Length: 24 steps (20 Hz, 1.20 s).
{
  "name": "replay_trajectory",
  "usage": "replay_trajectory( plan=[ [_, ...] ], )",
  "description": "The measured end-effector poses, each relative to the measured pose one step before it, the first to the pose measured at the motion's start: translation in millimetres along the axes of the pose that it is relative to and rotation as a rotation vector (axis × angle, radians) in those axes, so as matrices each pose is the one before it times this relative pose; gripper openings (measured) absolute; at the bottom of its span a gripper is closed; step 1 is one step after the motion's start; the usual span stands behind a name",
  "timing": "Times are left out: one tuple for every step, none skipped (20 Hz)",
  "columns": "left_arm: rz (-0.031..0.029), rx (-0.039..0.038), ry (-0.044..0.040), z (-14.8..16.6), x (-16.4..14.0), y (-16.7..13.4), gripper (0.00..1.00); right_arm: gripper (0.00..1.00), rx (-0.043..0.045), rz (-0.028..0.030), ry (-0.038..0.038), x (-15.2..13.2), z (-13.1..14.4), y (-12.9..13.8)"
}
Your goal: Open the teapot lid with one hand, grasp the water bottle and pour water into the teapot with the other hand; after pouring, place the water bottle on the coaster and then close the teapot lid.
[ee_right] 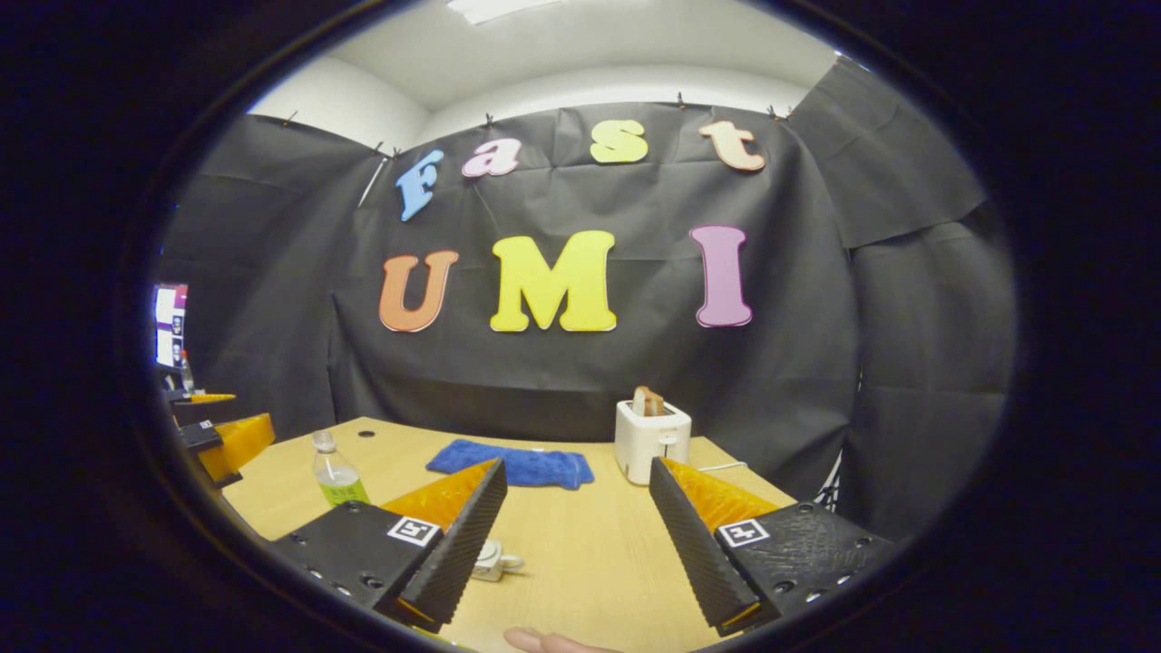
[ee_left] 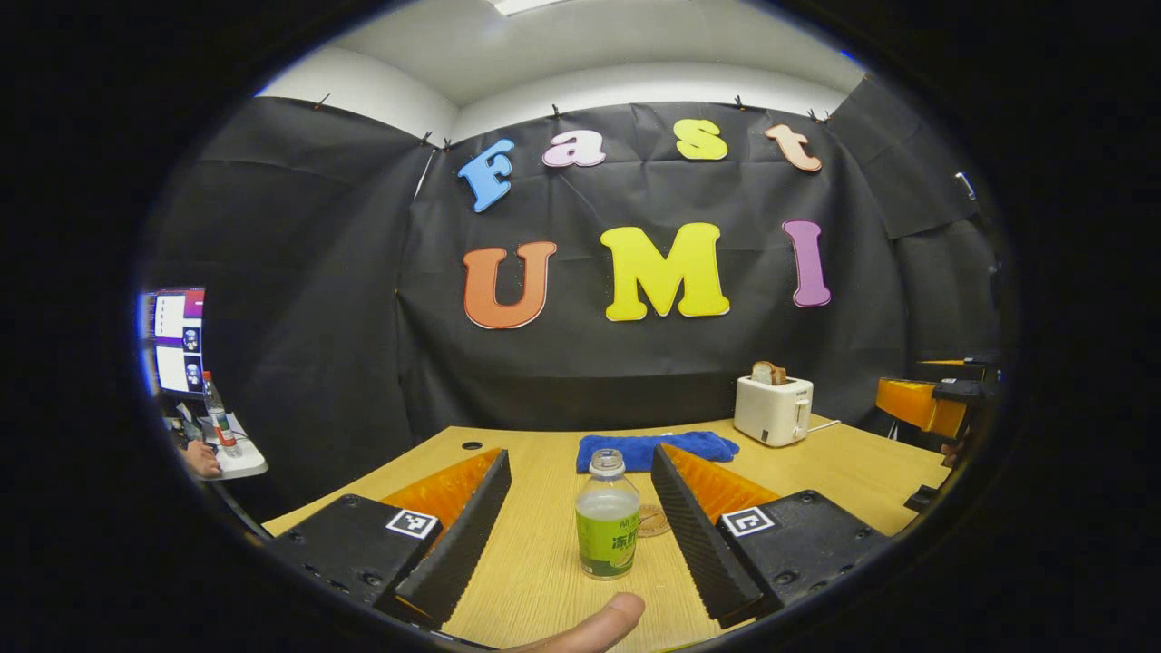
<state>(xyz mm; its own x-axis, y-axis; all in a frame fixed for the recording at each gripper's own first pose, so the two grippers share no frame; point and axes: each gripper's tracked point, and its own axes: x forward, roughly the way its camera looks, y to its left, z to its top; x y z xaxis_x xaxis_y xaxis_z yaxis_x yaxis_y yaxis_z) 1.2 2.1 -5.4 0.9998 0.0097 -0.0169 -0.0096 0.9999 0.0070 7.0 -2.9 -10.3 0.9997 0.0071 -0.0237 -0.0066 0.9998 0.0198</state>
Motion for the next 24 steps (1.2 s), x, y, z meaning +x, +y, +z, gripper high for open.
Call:
replay_trajectory(
  plan=[
    [-0.00102,-0.00056,0.00327,-0.84,0.03,0.15,0.98,0.95,-0.00206,-0.00073,0.00189,0.9,-0.61,0.0],
    [-0.00097,-0.00068,0.00287,-1.09,0.09,0.24,0.98,0.93,-0.00155,0.00114,0.00341,1.87,-1.27,1.1],
    [0.00138,-0.00029,0.0032,-0.19,-0.11,0.38,0.98,0.93,-0.00312,0.00324,0.00719,1.26,-2.27,1.39],
    [0.0,-0.00002,0.0017,-0.41,0.6,-0.18,0.98,0.95,-0.00324,0.00279,0.00341,-0.55,-2.83,1.13],
    [-0.00319,0.00143,0.00259,-0.65,-0.05,-0.58,0.98,0.95,-0.00354,0.00037,0.00151,0.52,0.77,0.62],
    [-0.00322,0.00158,0.00308,-1.52,0.37,0.38,0.98,0.95,-0.00338,-0.00057,0.0009,1.64,-1.37,-0.1],
    [-0.00086,0.00175,0.00343,-0.6,0.03,0.11,0.98,0.95,-0.0028,-0.00043,0.00189,1.52,-0.76,0.19],
    [0.00148,0.00276,0.00059,0.17,0.2,0.54,0.98,0.95,-0.00287,-0.00092,0.00235,1.59,-1.71,1.05],
    [0.00086,0.00108,0.00321,-0.96,0.35,0.56,0.98,0.95,-0.0024,-0.00101,0.00646,1.32,-1.47,-1.02],
    [0.00084,-0.00135,0.00255,-0.3,0.28,0.41,0.98,0.94,-0.00108,0.00202,0.00622,0.72,-3.22,1.33],
    [-0.00037,-0.00297,-0.00157,0.68,0.24,0.06,0.98,0.94,0.00075,0.00233,0.00225,1.71,-0.76,1.26],
    [-0.00389,-0.00453,-0.001,0.48,0.68,-1.02,0.98,0.95,-0.00179,0.00044,0.00595,1.44,-1.87,0.46],
    [-0.00461,-0.00356,0.00166,-1.51,-0.43,-0.48,0.98,0.95,-0.00076,-0.0018,0.00449,1.22,-0.73,0.26],
    [-0.00167,-0.003,0.00155,0.09,-0.22,-0.08,0.98,0.95,-0.00065,-0.00036,0.00321,1.7,-2.39,-0.31],
    [-0.00057,-0.00117,0.00015,0.35,0.08,0.61,0.98,0.95,0.00073,0.00112,0.00137,0.78,0.17,0.19],
    [0.00113,0.00014,0.00142,-0.31,0.51,0.1,0.98,0.95,-0.00033,0.00125,0.00503,0.94,-2.33,0.78],
    [0.0,0.00085,0.00095,-0.31,0.02,0.14,0.98,0.95,0.00014,0.00206,0.00437,1.41,-1.56,1.48],
    [-0.00134,-0.0001,0.00188,-0.22,0.45,-0.21,0.98,0.95,0.00103,0.00229,0.00394,1.63,-2.55,1.14],
    [0.00066,-0.00056,0.00359,-2.12,1.4,0.62,0.98,0.95,-0.0031,0.00932,0.00265,1.23,-0.85,3.4],
    [0.00226,0.00041,0.00542,-1.33,1.12,1.02,0.98,0.93,-0.00079,0.00948,-0.00128,1.77,-1.32,4.38],
    [0.00207,-0.0004,0.00243,-0.05,0.95,0.47,0.98,0.95,0.00058,0.0118,-0.00539,2.58,0.01,4.74],
    [0.00194,-0.00126,0.00248,-0.3,1.63,0.64,0.98,0.95,-0.00275,0.01673,-0.00884,3.69,-1.47,6.19],
    [0.00225,-0.00143,0.00146,-0.5,1.74,0.96,0.98,0.93,-0.00612,0.0104,-0.0033,4.58,-2.33,5.96],
    [0.00149,-0.00089,0.00135,-0.44,0.19,0.91,0.98,0.95,-0.00693,0.01276,-0.00982,5.39,-4.27,6.56]
  ],
)
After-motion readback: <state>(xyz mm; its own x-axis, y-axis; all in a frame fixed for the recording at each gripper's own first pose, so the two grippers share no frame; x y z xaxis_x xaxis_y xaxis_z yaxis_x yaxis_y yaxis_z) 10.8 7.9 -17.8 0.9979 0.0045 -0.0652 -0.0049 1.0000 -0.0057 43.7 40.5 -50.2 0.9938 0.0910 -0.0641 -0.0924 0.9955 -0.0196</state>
